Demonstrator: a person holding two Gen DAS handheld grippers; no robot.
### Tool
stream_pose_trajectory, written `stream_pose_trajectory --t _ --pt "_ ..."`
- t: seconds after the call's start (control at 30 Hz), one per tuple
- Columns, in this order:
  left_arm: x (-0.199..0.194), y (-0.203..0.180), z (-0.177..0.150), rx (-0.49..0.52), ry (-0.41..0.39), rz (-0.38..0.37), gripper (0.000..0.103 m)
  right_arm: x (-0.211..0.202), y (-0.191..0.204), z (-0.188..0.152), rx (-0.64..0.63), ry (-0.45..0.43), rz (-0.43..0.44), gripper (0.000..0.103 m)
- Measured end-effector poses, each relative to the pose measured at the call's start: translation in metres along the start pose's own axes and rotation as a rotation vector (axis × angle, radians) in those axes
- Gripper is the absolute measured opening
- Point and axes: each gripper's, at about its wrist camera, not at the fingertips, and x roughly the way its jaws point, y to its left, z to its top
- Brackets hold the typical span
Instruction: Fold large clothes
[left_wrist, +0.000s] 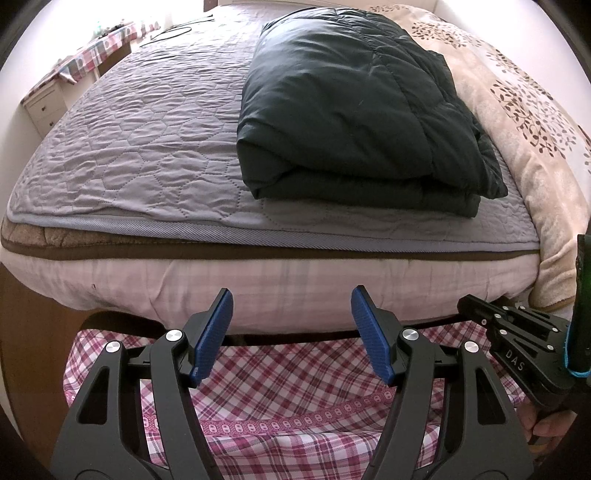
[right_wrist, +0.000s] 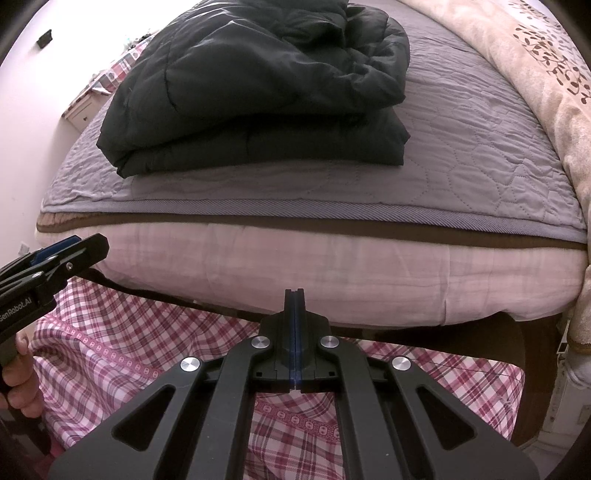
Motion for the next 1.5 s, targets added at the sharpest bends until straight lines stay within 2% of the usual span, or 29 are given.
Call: stream_pose_trajectory --t 0.73,0.8,0.83,0.87,0.97,1.5 --pt "0.000 0.000 0.000 0.001 0.001 0.001 0.066 0.000 -0.002 0.002 -0.002 0.003 0.000 0.000" --pt "0.000 0.000 0.000 0.001 0.001 0.001 0.066 -0.001 -0.001 0.001 -0.003 0.003 0.002 0.026" --pt "-0.001 0.000 0.000 0.001 0.000 0.001 0.066 -0.002 -0.002 -0.001 -0.003 -0.001 0.004 0.059" --pt "0.000 0.000 0.000 0.001 0.001 0.000 0.066 -0.005 -0.002 -0.002 -0.006 -0.014 0.003 0.065" --pt "-0.001 0.000 0.000 0.001 0.000 0.001 0.066 -0.012 0.001 -0.004 -0.024 -0.046 0.005 0.065" --pt "-0.002 0.000 0.001 0.000 0.000 0.003 0.066 -0.013 -0.003 -0.009 -0.024 -0.037 0.007 0.066"
